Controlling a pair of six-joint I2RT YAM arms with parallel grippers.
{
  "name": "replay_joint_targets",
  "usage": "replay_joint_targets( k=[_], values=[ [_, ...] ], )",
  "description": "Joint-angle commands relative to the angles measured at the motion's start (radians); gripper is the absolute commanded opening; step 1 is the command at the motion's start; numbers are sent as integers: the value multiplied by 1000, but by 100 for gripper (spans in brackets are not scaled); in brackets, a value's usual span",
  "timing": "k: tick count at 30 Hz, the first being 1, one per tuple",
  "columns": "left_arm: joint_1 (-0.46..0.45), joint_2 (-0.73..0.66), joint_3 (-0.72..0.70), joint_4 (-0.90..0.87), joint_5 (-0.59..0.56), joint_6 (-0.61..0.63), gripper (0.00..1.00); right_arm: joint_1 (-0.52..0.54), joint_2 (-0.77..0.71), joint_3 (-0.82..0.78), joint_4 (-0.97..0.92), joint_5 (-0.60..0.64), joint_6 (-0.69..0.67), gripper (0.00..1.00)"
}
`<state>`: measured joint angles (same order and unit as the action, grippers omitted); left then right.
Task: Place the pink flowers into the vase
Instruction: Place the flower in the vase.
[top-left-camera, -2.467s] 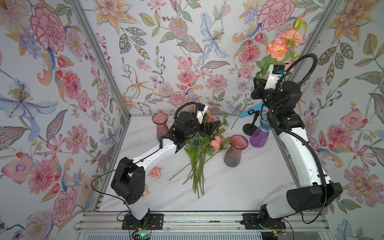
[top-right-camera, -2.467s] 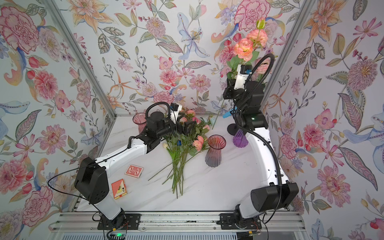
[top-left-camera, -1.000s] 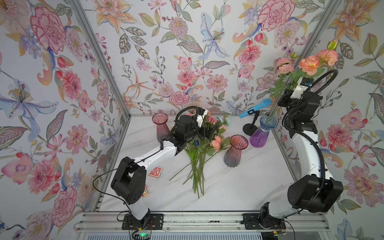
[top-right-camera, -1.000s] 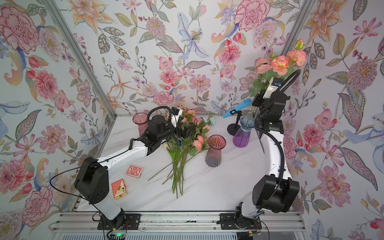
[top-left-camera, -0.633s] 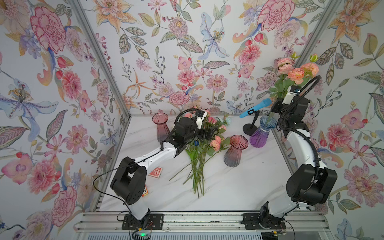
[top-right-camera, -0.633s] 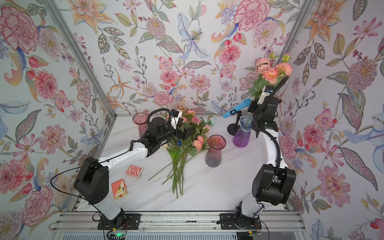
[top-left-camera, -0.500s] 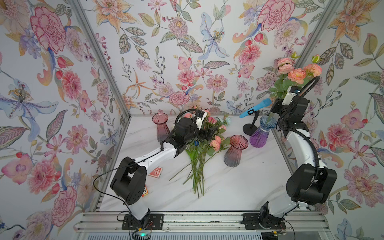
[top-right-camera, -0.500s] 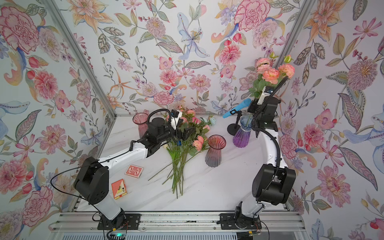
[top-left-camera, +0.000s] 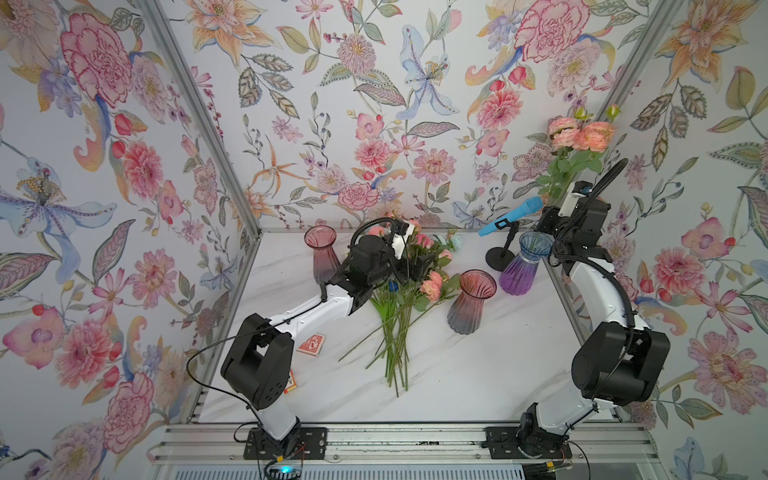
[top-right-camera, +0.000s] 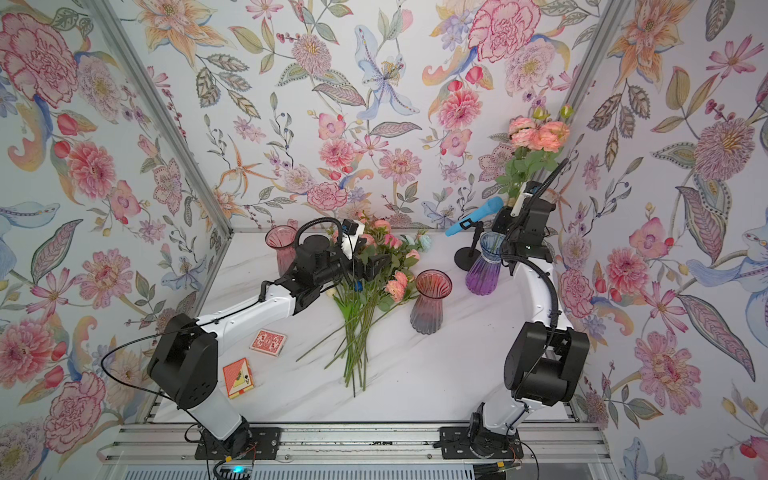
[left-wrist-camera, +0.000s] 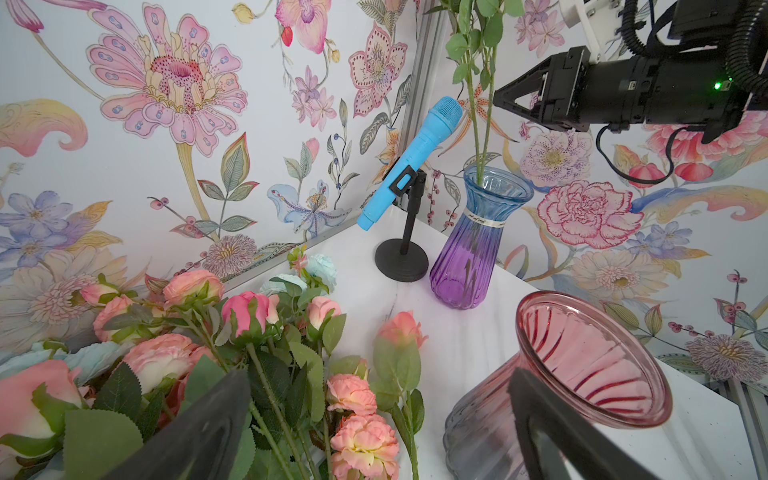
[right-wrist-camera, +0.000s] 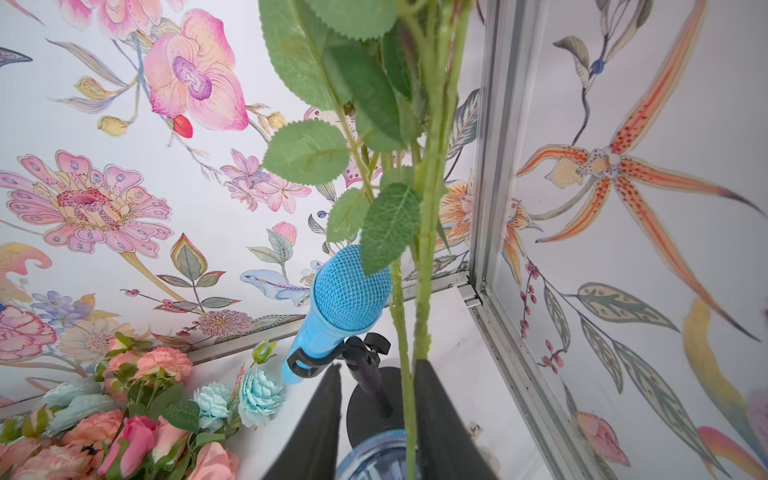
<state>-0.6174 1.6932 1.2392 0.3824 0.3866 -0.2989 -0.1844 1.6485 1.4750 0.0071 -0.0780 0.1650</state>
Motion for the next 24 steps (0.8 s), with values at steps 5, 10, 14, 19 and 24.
replay_joint_targets(
  k=[5, 10, 14, 19, 24],
  values=[
    [4, -33, 23, -1, 12, 12, 100, -3, -41, -25, -19, 13, 8, 44],
    [4, -37, 20, 0, 6, 5, 100, -4, -80, -44, -22, 26, 8, 57],
    [4, -32, 17, -8, -9, -16, 100, -3, -119, -61, -31, 38, 19, 81],
    [5, 19, 79, -136, -85, -39, 100, 11, -173, -80, -42, 48, 24, 99],
    [5, 50, 91, -194, -94, -45, 100, 48, -248, -116, -45, 50, 40, 99]
  ],
)
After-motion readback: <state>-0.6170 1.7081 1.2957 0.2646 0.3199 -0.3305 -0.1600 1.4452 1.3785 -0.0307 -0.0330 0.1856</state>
